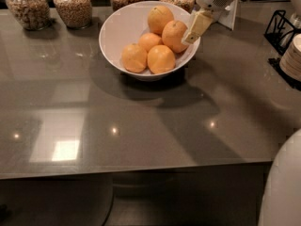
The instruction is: Pick orange from white bowl
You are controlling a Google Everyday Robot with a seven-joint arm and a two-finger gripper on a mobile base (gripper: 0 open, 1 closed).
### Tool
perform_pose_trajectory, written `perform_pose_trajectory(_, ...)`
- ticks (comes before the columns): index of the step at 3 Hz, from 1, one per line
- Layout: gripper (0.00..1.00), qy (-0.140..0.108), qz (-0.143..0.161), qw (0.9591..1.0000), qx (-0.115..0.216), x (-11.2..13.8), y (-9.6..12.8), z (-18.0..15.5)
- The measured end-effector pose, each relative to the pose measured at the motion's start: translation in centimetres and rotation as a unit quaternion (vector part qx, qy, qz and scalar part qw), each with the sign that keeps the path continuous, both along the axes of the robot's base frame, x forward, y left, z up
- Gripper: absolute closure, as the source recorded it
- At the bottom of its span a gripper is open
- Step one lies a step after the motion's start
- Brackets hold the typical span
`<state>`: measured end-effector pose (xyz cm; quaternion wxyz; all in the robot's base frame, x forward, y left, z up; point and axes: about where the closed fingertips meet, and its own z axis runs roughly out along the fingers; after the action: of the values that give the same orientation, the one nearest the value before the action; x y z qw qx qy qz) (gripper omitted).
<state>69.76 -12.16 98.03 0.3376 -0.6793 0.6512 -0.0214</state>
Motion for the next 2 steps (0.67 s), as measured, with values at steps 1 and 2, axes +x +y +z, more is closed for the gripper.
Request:
perform_pose_trajectory(1, 0.35, 0.021, -0.004, 0.9998, 0.006, 0.9, 0.3, -1.7)
perform_pose_trajectory(2, 0.31, 0.041, -0.008, 0.9991, 0.011, 1.6, 0.5, -3.3)
